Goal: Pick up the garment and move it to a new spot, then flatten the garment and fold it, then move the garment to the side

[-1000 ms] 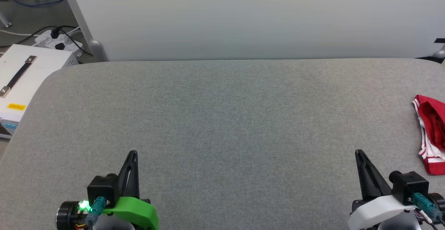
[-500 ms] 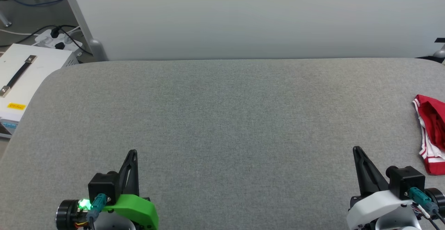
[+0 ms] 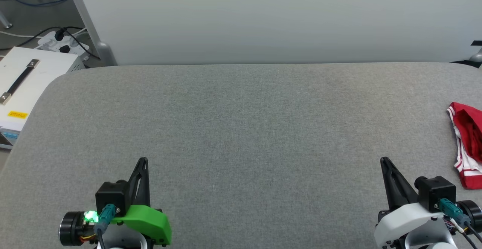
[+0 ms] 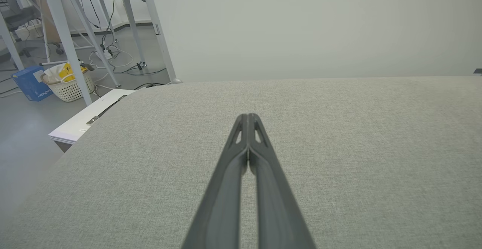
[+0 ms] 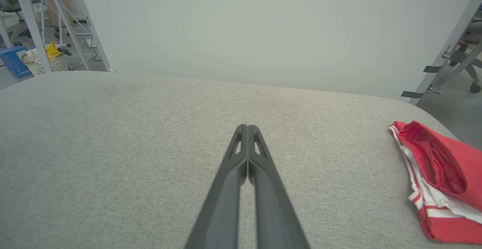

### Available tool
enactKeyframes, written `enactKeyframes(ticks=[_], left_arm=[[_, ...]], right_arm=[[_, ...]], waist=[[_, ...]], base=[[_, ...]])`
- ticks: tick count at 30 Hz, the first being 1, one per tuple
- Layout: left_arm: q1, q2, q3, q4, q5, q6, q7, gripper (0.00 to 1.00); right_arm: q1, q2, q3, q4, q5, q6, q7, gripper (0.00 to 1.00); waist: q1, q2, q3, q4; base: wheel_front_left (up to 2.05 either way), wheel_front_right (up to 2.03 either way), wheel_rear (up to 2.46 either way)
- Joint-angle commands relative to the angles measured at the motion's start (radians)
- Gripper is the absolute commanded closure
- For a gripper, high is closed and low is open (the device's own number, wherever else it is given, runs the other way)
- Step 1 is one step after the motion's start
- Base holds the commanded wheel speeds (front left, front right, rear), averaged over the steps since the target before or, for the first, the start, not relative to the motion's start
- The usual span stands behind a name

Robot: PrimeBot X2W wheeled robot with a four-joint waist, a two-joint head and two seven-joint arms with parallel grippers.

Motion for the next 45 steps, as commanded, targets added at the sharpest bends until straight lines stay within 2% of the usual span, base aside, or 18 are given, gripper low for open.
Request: enactKeyframes(ticks=[1, 45], left_arm=[[-0.019, -0.006, -0.001, -0.005, 0.010, 0.006, 0.007, 1.00], [-0.039, -0.009, -0.002, -0.028, 0.033, 0.022, 0.068, 1.00]], right_arm=[[-0.022, 0.002, 0.002, -0.007, -0.010, -0.001, 0.007, 1.00], [-0.051, 0.005, 0.009, -0.015, -0.051, -0.001, 0.068, 1.00]], waist=[[0.0000, 0.0000, 0.000, 0.000], [0.0000, 0.0000, 0.004, 0.001]], base=[[0.00, 0.00, 0.00], [0.00, 0.00, 0.00]])
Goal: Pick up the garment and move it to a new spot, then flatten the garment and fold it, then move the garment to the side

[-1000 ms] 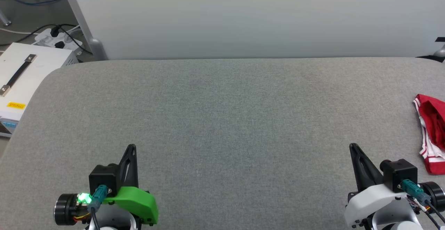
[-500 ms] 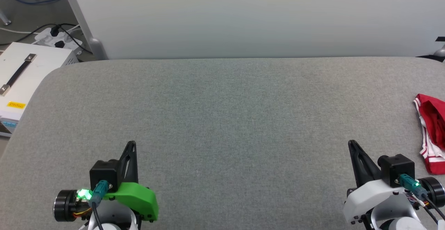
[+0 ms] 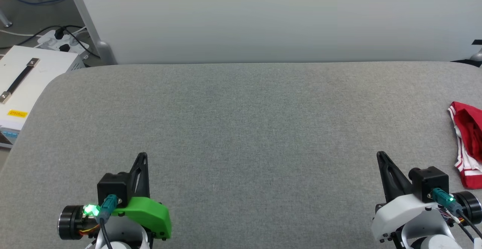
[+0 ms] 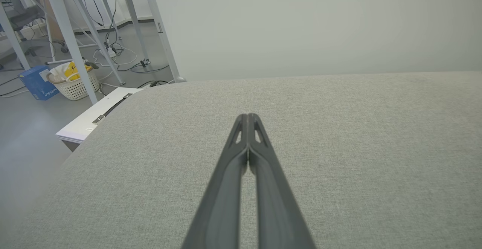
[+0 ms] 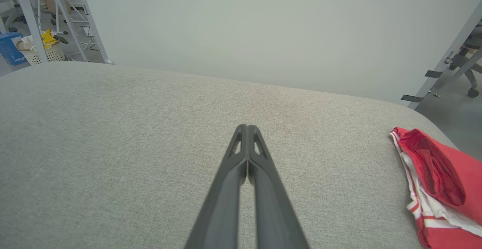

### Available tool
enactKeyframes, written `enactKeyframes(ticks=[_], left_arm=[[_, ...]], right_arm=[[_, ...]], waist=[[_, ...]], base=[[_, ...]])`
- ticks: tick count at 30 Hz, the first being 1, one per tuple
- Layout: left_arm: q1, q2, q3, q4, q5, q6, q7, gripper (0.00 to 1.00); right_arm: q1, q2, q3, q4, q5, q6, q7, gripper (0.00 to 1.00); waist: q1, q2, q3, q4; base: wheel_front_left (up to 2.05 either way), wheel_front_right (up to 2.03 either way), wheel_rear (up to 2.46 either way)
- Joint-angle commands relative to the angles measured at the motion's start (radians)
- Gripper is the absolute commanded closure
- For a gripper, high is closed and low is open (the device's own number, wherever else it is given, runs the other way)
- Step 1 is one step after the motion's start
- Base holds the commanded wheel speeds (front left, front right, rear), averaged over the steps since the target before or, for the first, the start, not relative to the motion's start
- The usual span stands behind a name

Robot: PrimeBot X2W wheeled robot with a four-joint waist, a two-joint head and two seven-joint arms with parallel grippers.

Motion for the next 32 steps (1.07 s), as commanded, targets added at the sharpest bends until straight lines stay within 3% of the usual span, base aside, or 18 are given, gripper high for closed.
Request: enactKeyframes(ticks=[1, 32], left_arm=[[-0.018, -0.006, -0.002, -0.005, 0.010, 0.007, -0.001, 1.00], [-0.018, -0.006, -0.002, -0.005, 0.010, 0.007, -0.001, 1.00]], right_arm=[[-0.017, 0.000, 0.001, -0.005, -0.011, -0.001, 0.003, 1.00], [-0.017, 0.000, 0.001, -0.005, -0.011, -0.001, 0.003, 1.00]], waist=[[0.0000, -0.0001, 0.000, 0.000], [0.0000, -0.0001, 0.000, 0.000]], base=[[0.00, 0.00, 0.00], [0.00, 0.00, 0.00]])
